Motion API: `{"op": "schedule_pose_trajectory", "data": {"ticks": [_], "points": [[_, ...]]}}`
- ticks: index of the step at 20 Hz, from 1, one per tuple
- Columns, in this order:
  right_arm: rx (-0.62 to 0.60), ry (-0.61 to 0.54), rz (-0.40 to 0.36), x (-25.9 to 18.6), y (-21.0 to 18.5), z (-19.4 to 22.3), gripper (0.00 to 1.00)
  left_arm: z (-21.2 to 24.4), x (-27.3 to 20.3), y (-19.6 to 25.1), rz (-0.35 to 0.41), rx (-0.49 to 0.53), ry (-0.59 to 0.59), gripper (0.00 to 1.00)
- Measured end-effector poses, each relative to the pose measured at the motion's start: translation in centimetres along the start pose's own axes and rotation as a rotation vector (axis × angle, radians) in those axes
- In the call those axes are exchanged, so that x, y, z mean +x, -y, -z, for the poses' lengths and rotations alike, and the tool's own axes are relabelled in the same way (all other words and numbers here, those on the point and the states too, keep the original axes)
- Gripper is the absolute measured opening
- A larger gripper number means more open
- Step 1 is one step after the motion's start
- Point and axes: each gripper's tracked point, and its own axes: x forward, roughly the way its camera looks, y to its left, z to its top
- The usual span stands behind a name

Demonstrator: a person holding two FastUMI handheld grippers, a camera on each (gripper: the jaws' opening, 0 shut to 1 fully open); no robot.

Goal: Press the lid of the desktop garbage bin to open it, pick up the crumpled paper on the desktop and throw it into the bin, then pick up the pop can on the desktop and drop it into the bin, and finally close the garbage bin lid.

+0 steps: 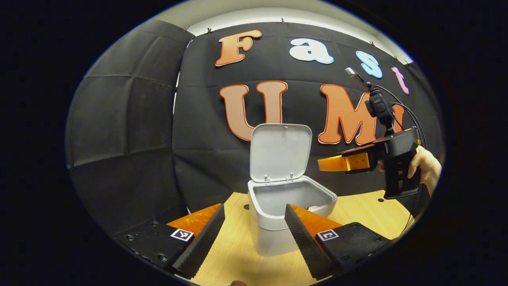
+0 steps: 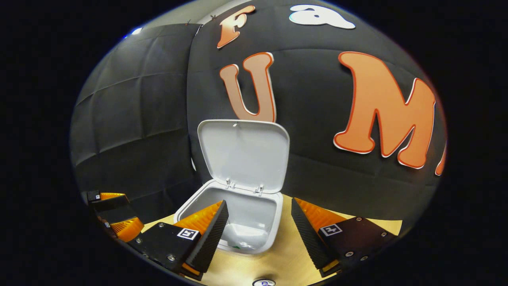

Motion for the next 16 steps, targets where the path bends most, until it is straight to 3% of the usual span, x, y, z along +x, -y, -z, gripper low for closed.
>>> {"op": "schedule_pose_trajectory", "data": {"ticks": [5, 16], "points": [[0.058, 0.06, 0.058, -5.1, 3.7, -1.1, 0.95, -0.5, 0.1, 3.0, 0.051, 0.003, 0.012, 0.97], [0.117, 0.204, 0.385, -20.0, 14.8, 1.2, 0.94, -0.8, 0.0, 12.2, 0.211, 0.016, 0.024, 0.96]]}}
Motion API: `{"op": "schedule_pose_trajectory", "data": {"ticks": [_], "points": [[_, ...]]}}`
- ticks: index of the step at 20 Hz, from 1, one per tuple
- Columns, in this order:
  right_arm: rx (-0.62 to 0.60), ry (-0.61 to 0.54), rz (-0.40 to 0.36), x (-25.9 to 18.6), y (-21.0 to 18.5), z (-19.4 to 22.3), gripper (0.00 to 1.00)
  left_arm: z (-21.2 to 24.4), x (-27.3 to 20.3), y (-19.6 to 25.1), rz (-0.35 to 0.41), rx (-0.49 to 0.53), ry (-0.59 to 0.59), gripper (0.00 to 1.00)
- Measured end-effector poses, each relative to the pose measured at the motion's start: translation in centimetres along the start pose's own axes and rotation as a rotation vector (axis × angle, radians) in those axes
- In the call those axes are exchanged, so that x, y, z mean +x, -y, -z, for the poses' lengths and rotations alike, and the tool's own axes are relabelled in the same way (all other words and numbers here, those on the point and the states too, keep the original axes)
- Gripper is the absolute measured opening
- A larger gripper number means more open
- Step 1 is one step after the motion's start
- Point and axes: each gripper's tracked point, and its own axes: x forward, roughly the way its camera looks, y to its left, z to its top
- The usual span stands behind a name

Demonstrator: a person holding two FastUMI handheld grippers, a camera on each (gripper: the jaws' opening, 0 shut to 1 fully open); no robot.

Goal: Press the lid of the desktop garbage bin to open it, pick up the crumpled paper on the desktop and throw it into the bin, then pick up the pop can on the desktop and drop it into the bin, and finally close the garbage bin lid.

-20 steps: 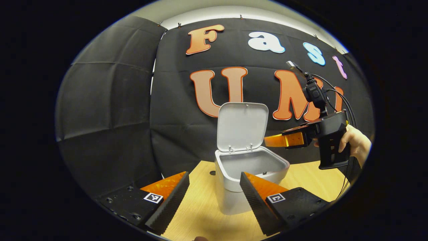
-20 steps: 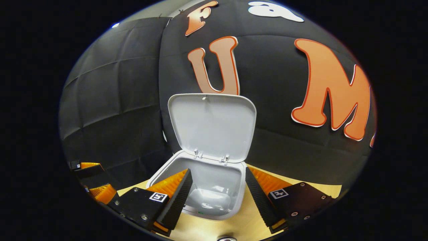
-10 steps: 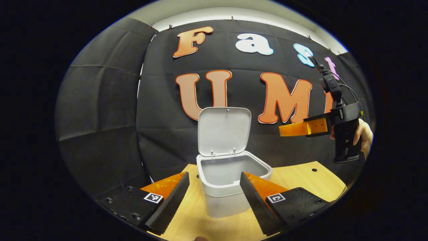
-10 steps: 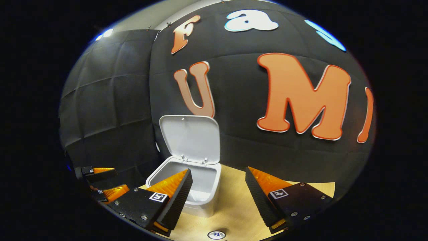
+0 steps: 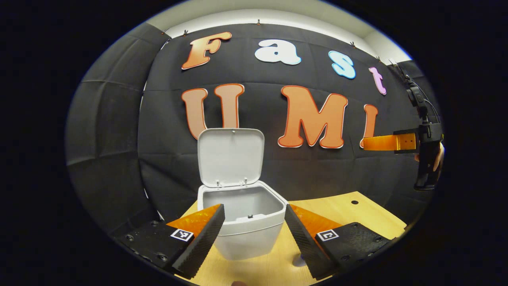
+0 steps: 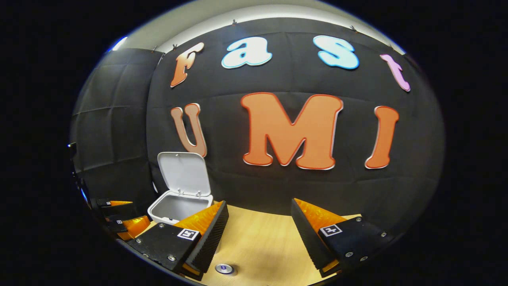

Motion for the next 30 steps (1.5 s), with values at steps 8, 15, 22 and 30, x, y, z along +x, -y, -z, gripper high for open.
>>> {"op": "schedule_pose_trajectory", "data": {"ticks": [8, 15, 22, 30], "points": [[0.062, -0.028, 0.153, -4.8, 7.5, 2.3, 0.94, 0.4, 1.9, 6.4, 0.107, -0.002, -0.011, 0.96], [0.079, -0.054, 0.19, -6.4, 10.4, 3.6, 0.94, 3.5, 3.0, 11.5, 0.194, -0.013, -0.059, 0.97], [0.104, -0.112, 0.21, -6.5, 12.7, 6.4, 0.94, 11.1, 5.2, 15.3, 0.233, 0.003, -0.186, 0.96], [0.124, -0.198, 0.237, -6.0, 15.2, 10.1, 0.95, 20.4, 8.0, 17.2, 0.232, 0.018, -0.342, 0.97]]}}
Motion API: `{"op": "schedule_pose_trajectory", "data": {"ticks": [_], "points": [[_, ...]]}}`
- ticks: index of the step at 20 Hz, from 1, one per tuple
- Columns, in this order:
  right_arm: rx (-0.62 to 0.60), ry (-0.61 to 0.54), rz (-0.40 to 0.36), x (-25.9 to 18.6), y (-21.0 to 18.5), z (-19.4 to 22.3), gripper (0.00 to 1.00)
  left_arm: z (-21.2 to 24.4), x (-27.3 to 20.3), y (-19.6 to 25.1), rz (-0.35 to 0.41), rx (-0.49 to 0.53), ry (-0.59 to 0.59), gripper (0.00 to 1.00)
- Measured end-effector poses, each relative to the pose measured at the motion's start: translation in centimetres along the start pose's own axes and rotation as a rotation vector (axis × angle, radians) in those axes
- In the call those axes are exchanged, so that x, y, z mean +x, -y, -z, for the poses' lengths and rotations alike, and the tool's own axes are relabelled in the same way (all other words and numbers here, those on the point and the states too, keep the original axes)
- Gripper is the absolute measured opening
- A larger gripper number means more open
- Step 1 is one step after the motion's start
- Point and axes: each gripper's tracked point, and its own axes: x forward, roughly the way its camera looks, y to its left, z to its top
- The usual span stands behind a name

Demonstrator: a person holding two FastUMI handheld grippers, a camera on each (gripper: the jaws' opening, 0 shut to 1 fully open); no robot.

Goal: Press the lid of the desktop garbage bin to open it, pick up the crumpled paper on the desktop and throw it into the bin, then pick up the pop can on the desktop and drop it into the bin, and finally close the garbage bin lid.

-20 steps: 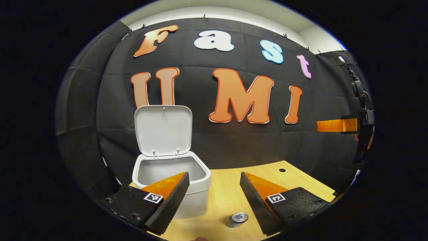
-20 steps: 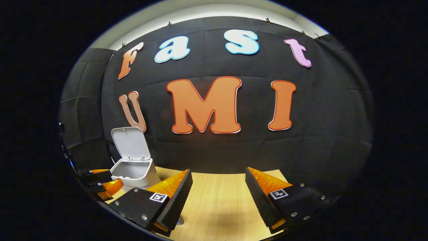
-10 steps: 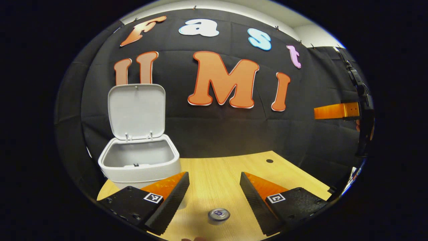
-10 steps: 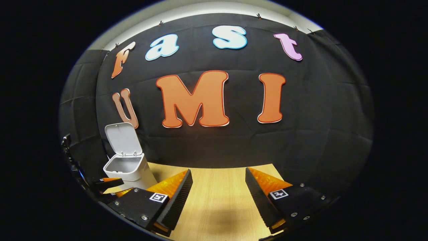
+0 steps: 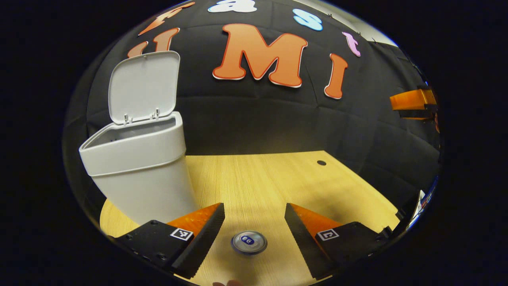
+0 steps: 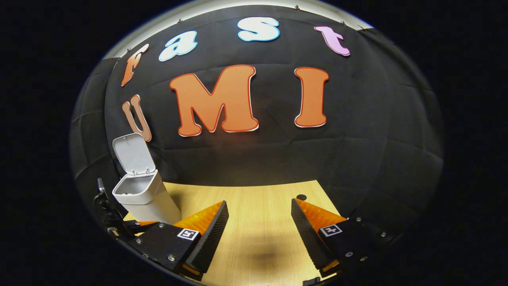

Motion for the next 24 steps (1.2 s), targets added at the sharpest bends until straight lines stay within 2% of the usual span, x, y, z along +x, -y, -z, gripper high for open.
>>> {"op": "schedule_pose_trajectory", "data": {"ticks": [8, 24], "points": [[0.005, -0.068, 0.019, 1.7, 1.3, 2.7, 0.95, 5.6, 2.9, -1.0, -0.018, -0.02, -0.167, 0.98], [0.032, -0.149, 0.029, 3.9, 1.7, 5.2, 0.95, 11.7, 6.0, -2.2, -0.036, -0.044, -0.315, 0.99]]}}
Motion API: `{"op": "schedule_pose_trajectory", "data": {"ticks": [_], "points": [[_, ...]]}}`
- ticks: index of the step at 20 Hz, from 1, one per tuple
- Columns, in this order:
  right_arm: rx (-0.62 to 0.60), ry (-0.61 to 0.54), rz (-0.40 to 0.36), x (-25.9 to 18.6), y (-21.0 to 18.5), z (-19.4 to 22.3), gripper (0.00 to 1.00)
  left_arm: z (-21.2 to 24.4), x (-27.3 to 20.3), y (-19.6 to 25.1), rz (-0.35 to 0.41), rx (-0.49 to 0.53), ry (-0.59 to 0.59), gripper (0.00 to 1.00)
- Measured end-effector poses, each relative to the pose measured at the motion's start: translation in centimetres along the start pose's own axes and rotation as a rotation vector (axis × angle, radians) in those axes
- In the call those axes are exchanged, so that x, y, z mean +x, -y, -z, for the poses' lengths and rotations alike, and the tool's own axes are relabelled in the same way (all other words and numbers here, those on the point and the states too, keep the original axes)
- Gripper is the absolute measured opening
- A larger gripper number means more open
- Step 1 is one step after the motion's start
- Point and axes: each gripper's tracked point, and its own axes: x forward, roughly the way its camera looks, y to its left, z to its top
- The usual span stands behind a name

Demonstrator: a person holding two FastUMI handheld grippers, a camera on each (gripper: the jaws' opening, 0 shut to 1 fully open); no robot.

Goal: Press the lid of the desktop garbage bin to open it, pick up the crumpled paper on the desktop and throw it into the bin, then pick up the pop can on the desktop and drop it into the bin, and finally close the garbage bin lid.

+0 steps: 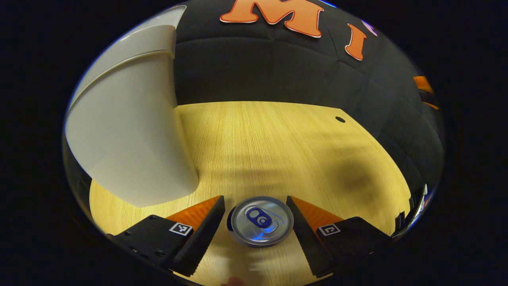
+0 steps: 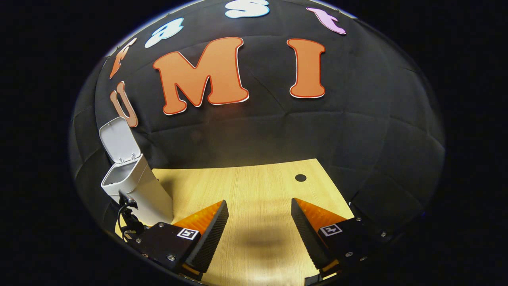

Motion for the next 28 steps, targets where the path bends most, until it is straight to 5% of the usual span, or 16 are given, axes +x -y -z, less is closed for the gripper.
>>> {"op": "schedule_pose_trajectory", "data": {"ticks": [4, 5, 13, 22, 28], "points": [[0.009, -0.018, 0.004, 0.4, 0.0, 0.6, 0.95, -0.1, -0.3, 0.1, 0.018, -0.02, -0.017, 0.96], [0.01, -0.02, 0.003, 0.3, -0.1, 0.6, 0.95, 0.2, 0.0, 0.3, 0.026, -0.023, -0.017, 0.86], [0.001, -0.016, -0.013, -0.4, -1.0, 0.6, 0.95, -1.9, -3.1, 0.6, 0.033, -0.011, 0.037, 0.83], [0.018, 0.034, -0.053, -2.2, -2.5, -0.9, 0.95, -14.6, -14.5, 2.4, 0.082, 0.041, 0.355, 0.82], [-0.002, 0.073, -0.079, -2.9, -4.3, -2.5, 0.95, -22.1, -22.4, 0.7, 0.049, 0.071, 0.519, 0.81]]}}
